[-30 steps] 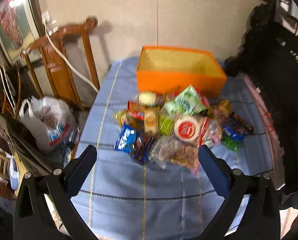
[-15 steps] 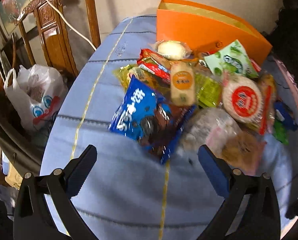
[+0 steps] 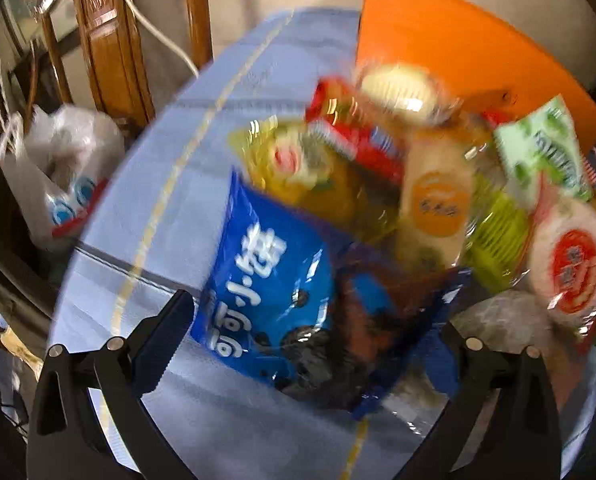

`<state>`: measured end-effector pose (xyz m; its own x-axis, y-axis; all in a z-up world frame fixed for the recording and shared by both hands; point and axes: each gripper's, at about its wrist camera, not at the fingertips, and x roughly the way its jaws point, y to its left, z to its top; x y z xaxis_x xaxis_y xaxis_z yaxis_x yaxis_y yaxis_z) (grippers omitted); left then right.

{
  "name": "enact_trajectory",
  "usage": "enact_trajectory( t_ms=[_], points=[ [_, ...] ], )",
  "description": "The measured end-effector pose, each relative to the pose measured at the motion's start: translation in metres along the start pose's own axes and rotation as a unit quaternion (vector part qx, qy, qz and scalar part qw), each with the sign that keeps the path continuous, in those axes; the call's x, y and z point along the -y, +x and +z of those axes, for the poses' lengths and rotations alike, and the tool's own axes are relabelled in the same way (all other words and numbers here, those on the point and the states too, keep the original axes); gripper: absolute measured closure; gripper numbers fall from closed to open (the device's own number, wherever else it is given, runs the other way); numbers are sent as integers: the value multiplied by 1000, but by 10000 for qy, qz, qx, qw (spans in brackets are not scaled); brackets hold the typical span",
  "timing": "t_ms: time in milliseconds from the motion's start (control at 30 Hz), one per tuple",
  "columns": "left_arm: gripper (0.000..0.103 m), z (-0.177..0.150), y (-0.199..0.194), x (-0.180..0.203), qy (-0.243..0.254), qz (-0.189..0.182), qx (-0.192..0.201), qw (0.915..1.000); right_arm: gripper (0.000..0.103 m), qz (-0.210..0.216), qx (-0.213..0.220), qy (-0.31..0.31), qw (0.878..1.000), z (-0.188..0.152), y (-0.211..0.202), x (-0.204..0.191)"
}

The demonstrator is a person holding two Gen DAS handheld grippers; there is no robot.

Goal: Organize snacks

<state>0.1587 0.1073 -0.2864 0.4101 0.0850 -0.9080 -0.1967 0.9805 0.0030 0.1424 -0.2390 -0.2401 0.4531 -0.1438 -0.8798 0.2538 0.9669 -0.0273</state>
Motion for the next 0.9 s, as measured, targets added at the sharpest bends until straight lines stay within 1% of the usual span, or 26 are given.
enact_trajectory(
  t_ms=[33,67,100,167,200,233,267,300,367,433,533,633,667,733,767,800,833,867,900],
  points=[
    [4,0,1,-2,-68,-60,76,9999,12,46,-101,-12,9999,0,5,-1],
    [4,0,0,-3,-90,-87,202,9997,16,6,-216,-55,9998,-2,10,-2],
    [6,0,-1,-1,-44,-65,250,9997,19,49,-255,-49,9997,-4,11,-1],
    [11,1,-1,2,113,-151,344,9992,22,140,-247,-78,9996,-8,12,1],
    [14,1,-1,2,144,-190,361,9991,27,161,-171,-160,9996,-10,10,2],
    [18,2,-2,2,175,-206,371,9989,34,169,-104,-173,9997,-11,7,3],
    [20,2,-3,0,181,-199,388,9989,49,205,-25,-116,9997,-12,4,7],
    [23,2,-4,-1,189,-211,398,9988,68,429,32,4,9991,-11,1,13],
    [27,-2,-7,-2,219,-217,423,9986,73,533,10,91,9985,-9,-3,20],
    [31,-5,-9,-2,270,-242,453,9983,76,611,-35,81,9981,-9,-3,24],
    [33,-10,-14,-2,285,-287,493,9980,76,620,-17,-41,9981,-8,-4,25],
    [33,-10,-16,-5,223,-371,515,9977,76,733,23,11,9973,-11,-6,24],
    [33,-10,-17,-5,248,-365,532,9976,73,779,14,46,9970,-10,-2,26],
    [33,-11,-17,-1,335,-313,530,9975,51,945,-160,266,9950,-11,6,31],
    [33,-10,-15,-1,361,-296,524,9975,30,1093,-310,441,9925,-9,14,34],
    [33,-10,-15,0,379,-281,516,9976,27,1200,-311,515,9910,-8,17,35],
    [33,-11,-15,1,379,-277,508,9976,30,1124,-273,488,9921,-8,18,32],
    [33,-11,-15,0,359,-289,516,9976,48,950,-192,358,9947,-8,16,28],
    [33,-12,-16,0,326,-304,525,9976,64,904,-93,291,9954,-7,12,27]
  ],
)
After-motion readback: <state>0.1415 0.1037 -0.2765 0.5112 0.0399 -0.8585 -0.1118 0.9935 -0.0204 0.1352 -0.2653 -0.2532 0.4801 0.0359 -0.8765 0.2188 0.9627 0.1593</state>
